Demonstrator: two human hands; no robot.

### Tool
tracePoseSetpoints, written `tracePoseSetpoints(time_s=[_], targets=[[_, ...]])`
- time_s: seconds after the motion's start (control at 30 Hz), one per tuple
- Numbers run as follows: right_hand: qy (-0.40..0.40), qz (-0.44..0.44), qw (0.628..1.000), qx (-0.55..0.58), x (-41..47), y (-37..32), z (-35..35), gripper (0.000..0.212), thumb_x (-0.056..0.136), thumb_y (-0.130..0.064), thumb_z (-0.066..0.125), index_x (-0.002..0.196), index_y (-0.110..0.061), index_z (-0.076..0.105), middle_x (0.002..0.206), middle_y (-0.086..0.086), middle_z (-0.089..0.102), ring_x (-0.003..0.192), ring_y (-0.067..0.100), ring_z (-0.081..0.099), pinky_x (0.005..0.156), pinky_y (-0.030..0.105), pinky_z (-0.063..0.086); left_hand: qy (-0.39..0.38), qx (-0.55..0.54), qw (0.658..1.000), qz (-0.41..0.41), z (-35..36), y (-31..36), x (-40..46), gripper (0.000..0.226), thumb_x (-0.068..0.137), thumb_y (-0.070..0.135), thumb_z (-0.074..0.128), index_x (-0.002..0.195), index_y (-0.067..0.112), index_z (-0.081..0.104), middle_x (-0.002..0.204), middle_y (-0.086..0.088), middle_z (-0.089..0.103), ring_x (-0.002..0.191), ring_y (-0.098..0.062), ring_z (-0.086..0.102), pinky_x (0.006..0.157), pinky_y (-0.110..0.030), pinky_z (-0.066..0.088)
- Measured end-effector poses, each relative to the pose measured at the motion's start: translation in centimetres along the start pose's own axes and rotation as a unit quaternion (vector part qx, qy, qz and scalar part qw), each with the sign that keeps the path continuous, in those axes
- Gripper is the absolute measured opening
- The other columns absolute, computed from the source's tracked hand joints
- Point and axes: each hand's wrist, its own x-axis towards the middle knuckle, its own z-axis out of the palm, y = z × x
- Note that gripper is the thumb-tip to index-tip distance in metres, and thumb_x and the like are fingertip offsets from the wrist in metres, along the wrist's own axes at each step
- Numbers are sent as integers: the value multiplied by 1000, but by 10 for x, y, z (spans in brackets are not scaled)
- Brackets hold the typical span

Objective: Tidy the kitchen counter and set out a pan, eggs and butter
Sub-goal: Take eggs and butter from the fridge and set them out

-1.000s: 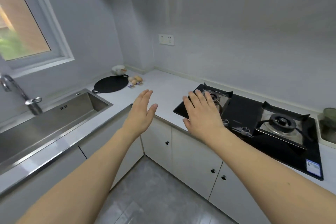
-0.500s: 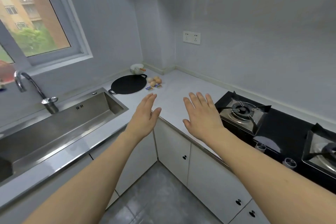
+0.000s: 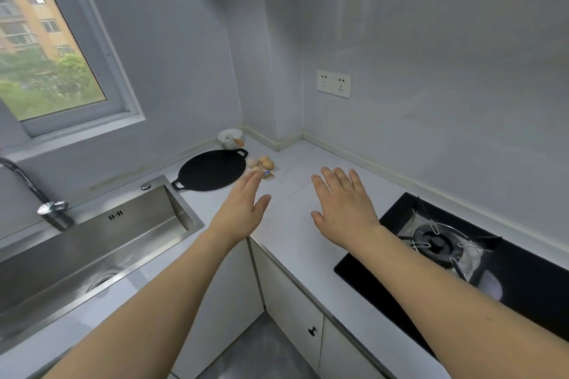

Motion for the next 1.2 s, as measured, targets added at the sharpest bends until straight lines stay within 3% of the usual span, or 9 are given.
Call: tracePoseSetpoints(time_s=[0.63,0.9,1.2], targets=[[-1,-12,999,45,192,2,53,66,97,-42,42,151,-16,15,159,8,12,146,28,8,119,43,-1,-36,32,997,-55,17,-107,158,50,100,30,47,147,21,33,151,2,35,132,-20,41,103,-30,36],[-39,-7,997,71,299,-7,91,64,97,-42,43,150,-16,18,156,6,16,144,27,11,119,42,0,-73,58,992,-84,27,-180,243,48,99,26,48,145,17,39,145,0,42,130,-19,43,101,-27,34],[-84,24,992,90,380,-19,140,63,97,-37,43,150,-16,17,155,3,19,143,24,15,119,40,4,-119,33,988,-97,48,-240,300,43,98,27,49,140,20,45,137,1,50,117,-18,53,96,-28,43]])
